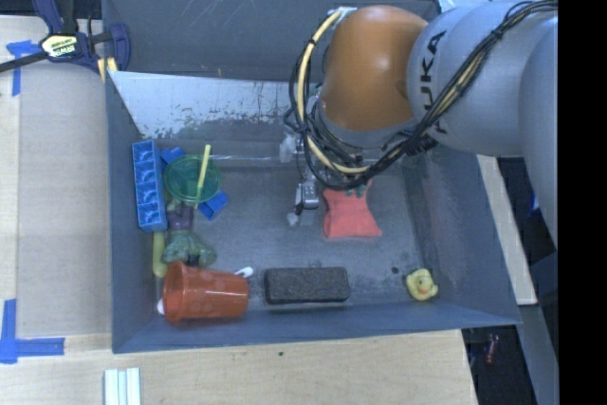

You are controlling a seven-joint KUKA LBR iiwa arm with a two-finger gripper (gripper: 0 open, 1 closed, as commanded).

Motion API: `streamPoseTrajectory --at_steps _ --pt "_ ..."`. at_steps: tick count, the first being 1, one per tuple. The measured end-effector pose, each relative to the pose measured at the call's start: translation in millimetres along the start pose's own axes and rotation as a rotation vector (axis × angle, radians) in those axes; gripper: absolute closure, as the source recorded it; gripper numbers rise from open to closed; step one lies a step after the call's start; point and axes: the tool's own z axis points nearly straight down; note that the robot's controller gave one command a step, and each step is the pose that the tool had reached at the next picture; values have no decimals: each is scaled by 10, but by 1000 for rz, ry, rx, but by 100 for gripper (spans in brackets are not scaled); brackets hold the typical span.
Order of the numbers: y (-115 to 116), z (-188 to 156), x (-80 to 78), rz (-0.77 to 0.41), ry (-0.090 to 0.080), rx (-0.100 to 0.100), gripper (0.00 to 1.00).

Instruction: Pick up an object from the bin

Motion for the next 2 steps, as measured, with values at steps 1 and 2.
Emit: streamPoseTrajectory --at_steps 1,2 --pt "-3 -51 -18 2 -8 -1 0" --pt "-619 25 77 -71 -7 -1 0"
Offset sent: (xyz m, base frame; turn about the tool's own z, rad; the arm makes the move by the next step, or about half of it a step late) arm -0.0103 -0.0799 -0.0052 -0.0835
